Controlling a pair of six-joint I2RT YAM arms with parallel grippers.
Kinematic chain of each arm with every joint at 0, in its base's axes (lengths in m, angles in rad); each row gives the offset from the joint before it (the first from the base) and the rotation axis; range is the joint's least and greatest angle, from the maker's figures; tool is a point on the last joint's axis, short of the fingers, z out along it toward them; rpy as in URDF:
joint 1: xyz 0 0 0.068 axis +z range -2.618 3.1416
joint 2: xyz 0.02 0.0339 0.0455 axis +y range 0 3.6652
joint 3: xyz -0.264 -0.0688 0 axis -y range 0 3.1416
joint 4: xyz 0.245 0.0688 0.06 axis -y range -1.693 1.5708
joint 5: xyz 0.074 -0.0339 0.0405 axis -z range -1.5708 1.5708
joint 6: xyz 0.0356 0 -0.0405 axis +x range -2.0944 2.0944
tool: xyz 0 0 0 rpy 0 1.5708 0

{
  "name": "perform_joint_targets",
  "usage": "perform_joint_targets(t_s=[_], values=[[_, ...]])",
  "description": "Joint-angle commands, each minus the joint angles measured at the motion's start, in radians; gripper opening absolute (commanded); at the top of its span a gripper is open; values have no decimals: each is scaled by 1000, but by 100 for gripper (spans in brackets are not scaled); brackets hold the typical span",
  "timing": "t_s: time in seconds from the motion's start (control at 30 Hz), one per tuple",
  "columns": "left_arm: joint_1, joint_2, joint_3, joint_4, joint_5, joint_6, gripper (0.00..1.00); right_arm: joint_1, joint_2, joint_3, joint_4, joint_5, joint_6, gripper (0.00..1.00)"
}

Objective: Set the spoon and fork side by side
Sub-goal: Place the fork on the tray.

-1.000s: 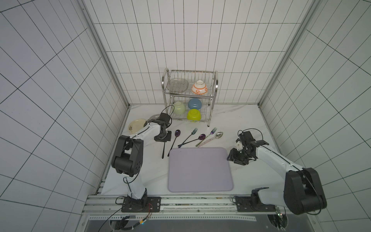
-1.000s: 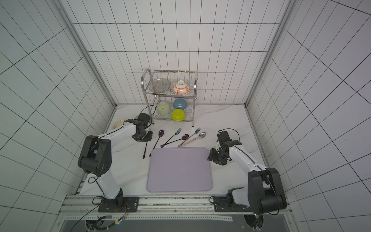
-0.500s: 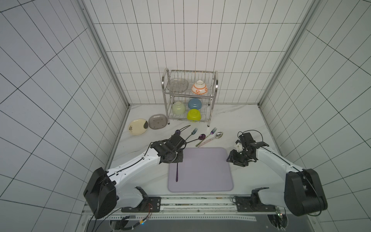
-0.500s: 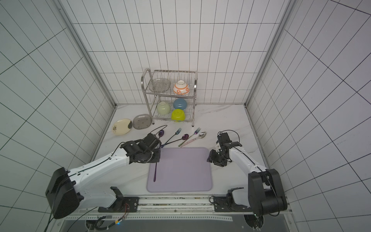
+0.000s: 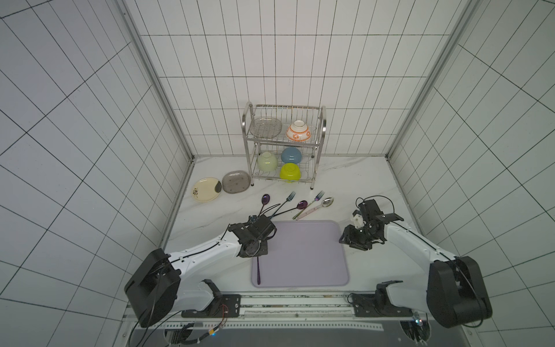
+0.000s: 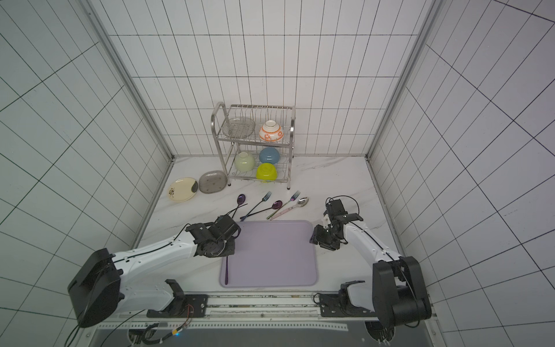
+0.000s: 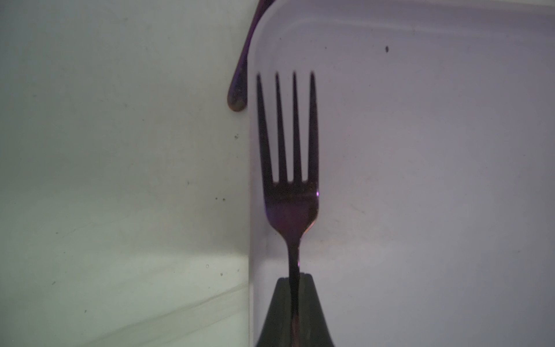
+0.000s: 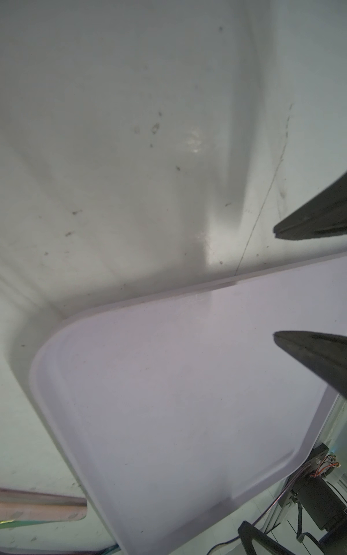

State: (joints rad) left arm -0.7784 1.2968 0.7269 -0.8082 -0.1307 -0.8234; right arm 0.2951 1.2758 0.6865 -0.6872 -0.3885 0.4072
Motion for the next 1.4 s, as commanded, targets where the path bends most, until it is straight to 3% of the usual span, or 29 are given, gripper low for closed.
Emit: perform_joint_targets(t_s=[0.0,0.33,0.87,1.37], values=[[-8,19,0,51,-45,18,0,10,-21,-13,-18,-9,-6,52],[-8,83,12,107,-81,75,0,10,-34,-21,-21,-10,-5,52],[-12,69,-64,137,-38,12,1,11,-32,-28,-15,-2,4,52],[-13,42,-32,129,-38,3,34,9,-37,-21,-21,1,8,52]])
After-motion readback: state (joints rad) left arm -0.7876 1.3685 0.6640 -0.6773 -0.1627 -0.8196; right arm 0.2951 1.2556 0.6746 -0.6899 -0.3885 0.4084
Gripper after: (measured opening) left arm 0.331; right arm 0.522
